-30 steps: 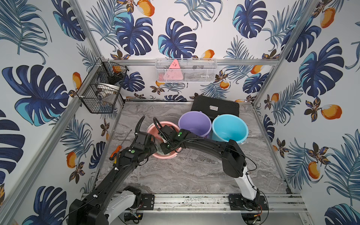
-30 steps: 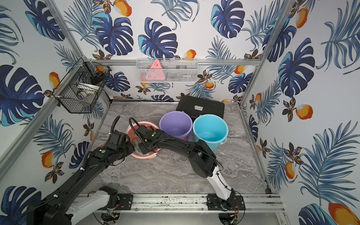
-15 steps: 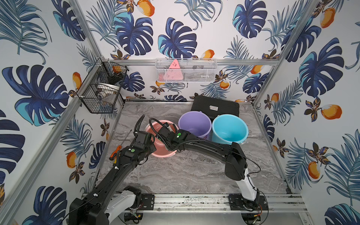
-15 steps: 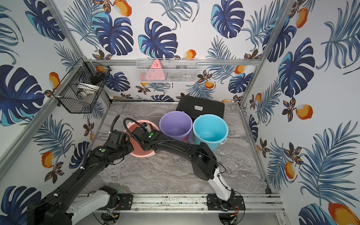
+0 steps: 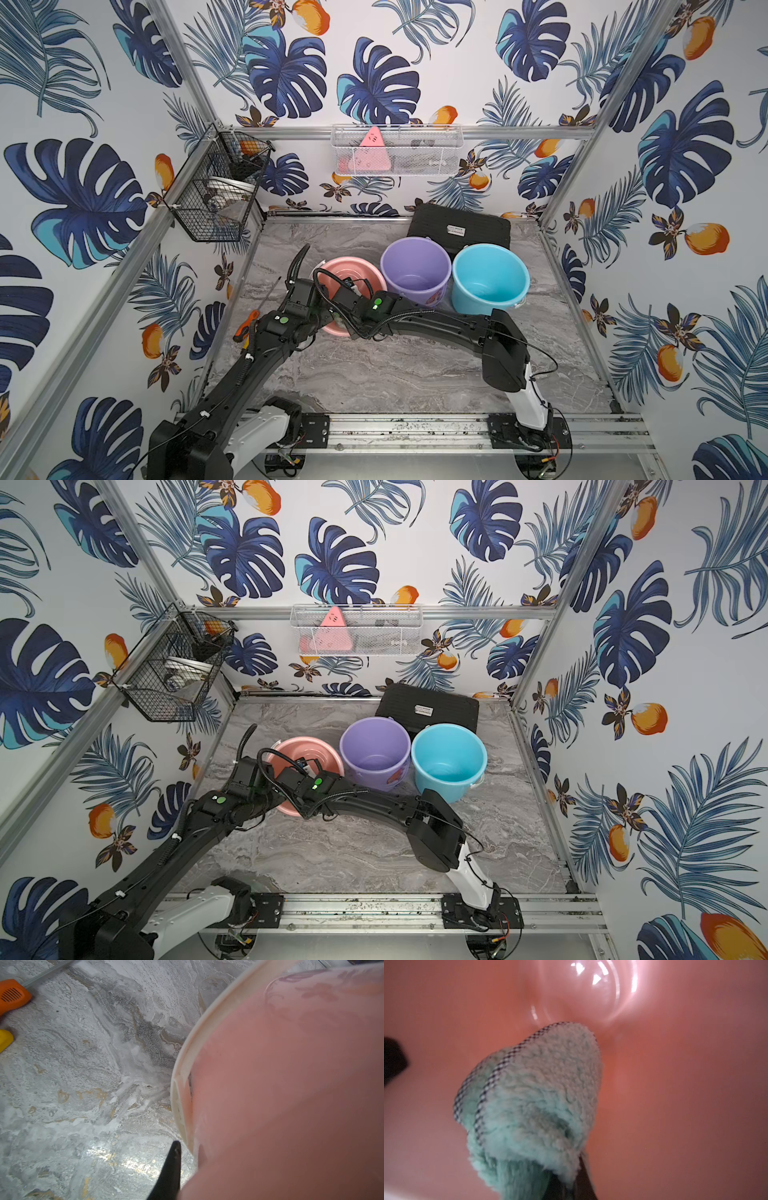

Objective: Wipe the inside of the bucket with a cloth
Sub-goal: Wipe the dirt from the inside of the bucket.

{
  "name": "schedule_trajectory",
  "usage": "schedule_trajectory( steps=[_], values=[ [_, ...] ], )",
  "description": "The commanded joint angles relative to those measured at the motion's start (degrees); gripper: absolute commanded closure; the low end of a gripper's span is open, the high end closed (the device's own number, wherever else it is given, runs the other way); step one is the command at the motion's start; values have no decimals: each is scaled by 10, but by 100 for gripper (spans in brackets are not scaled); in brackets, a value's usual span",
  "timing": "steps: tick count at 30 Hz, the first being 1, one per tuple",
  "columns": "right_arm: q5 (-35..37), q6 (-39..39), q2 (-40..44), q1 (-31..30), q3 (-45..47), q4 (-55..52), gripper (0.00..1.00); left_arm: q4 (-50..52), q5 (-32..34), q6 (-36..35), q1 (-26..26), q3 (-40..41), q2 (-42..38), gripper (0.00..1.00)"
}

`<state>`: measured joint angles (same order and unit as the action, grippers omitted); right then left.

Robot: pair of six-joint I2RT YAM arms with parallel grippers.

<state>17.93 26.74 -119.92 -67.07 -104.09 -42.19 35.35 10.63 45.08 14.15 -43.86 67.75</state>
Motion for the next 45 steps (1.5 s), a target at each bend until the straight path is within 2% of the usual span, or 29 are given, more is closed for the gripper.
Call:
schedule_trajectory(
  steps=[1,4,6,10,15,21,29,33,37,41,45],
  values=[
    [-198,35,34,-3,51,140,100,-8,2,12,-2,0,4,100],
    [-246,60,77,-3,108,250,100,-9,2,12,-2,3,1,100],
    [-261,69,84,-2,113,274,100,-8,3,13,-1,5,0,100],
    [-241,68,65,-1,83,225,100,-10,0,15,-1,7,0,100],
    [-166,85,75,9,117,159,100,-8,2,12,-1,2,4,100],
    [-124,111,159,35,221,140,100,2,7,1,-1,-16,11,100],
    [-67,134,259,37,279,53,100,3,-13,-7,-2,-40,32,100],
    [-35,138,341,15,310,31,100,11,-5,-17,-3,-54,37,100],
    [10,112,402,-42,295,6,100,20,-8,-27,-5,-73,44,100],
    [-5,49,428,-87,300,74,100,22,-31,-42,-7,-86,45,100],
    [-7,40,420,-75,299,143,100,24,-66,-62,-13,-91,41,100]
  ],
)
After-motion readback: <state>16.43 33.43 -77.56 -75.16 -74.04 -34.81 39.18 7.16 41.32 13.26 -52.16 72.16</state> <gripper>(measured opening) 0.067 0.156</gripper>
